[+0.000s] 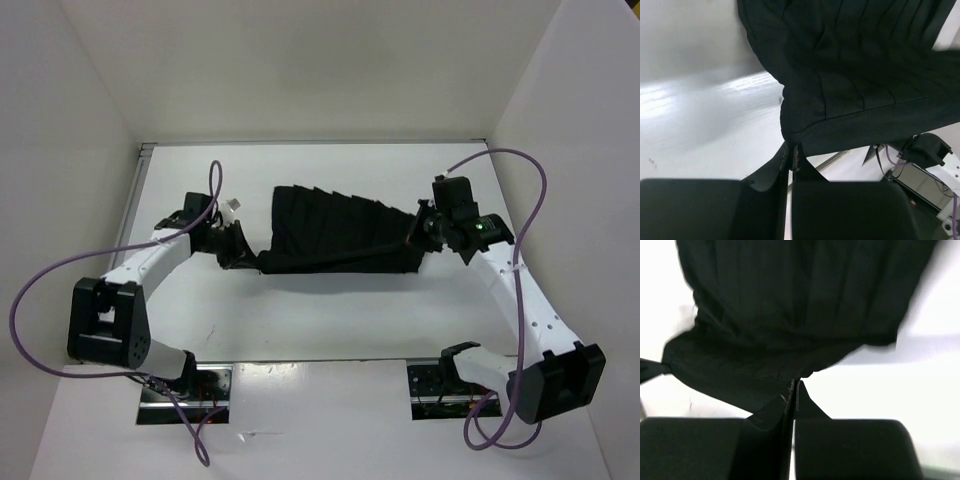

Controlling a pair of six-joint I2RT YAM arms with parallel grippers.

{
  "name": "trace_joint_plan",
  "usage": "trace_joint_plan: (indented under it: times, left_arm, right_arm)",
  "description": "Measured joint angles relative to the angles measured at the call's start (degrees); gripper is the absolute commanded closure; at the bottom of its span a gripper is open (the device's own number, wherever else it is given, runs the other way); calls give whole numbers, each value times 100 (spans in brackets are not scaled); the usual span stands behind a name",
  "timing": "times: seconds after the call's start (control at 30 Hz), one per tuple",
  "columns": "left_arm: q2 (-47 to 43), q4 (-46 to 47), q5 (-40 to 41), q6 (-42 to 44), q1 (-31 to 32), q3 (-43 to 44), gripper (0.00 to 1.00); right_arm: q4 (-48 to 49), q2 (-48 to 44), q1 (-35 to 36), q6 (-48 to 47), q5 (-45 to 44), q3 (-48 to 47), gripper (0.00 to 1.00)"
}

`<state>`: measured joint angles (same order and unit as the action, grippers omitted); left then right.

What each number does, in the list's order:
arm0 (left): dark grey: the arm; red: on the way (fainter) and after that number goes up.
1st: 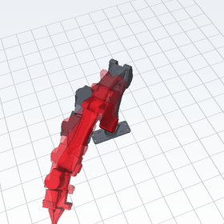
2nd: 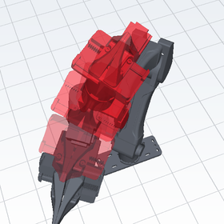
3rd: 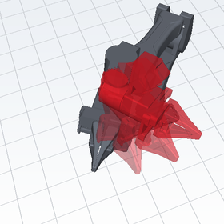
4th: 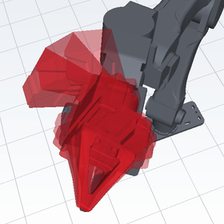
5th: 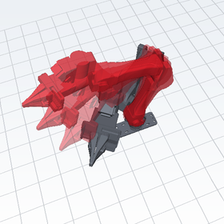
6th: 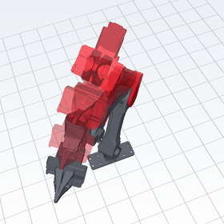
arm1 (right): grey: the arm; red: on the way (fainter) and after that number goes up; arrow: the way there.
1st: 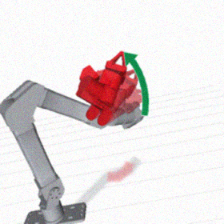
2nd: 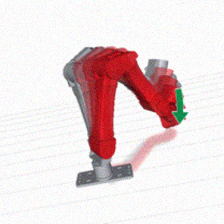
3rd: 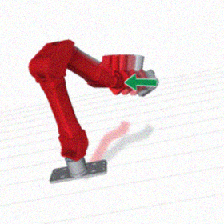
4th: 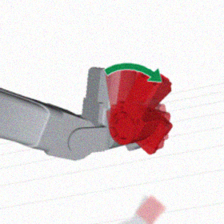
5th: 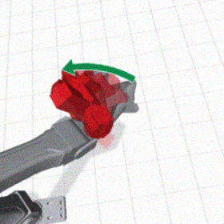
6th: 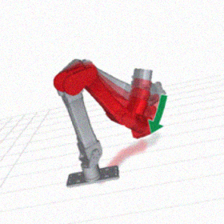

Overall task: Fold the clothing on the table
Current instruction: Flatten the skirt out, then fold the skirt

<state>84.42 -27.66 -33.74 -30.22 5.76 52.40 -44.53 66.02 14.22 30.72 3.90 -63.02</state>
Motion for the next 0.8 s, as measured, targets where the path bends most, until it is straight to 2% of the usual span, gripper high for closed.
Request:
trace_joint_plan:
  times: [0.13,0.27,0.47,0.63,0.8]
  left_arm:
    - [-621,-225,210,-4,39,146,100]
    - [-791,-330,358,-7,42,669,100]
    - [-387,-304,452,-61,210,1084,100]
    - [-317,-455,868,-214,343,1093,100]
    - [-450,-549,999,-402,400,857,100]
  right_arm:
    - [-629,-387,-2,262,125,-2,100]
    - [-966,-566,-2,472,142,-2,100]
    - [-1102,-278,-26,616,-13,140,100]
    - [-1082,-83,-44,686,-94,160,100]
    - [-960,555,-44,743,-310,74,100]
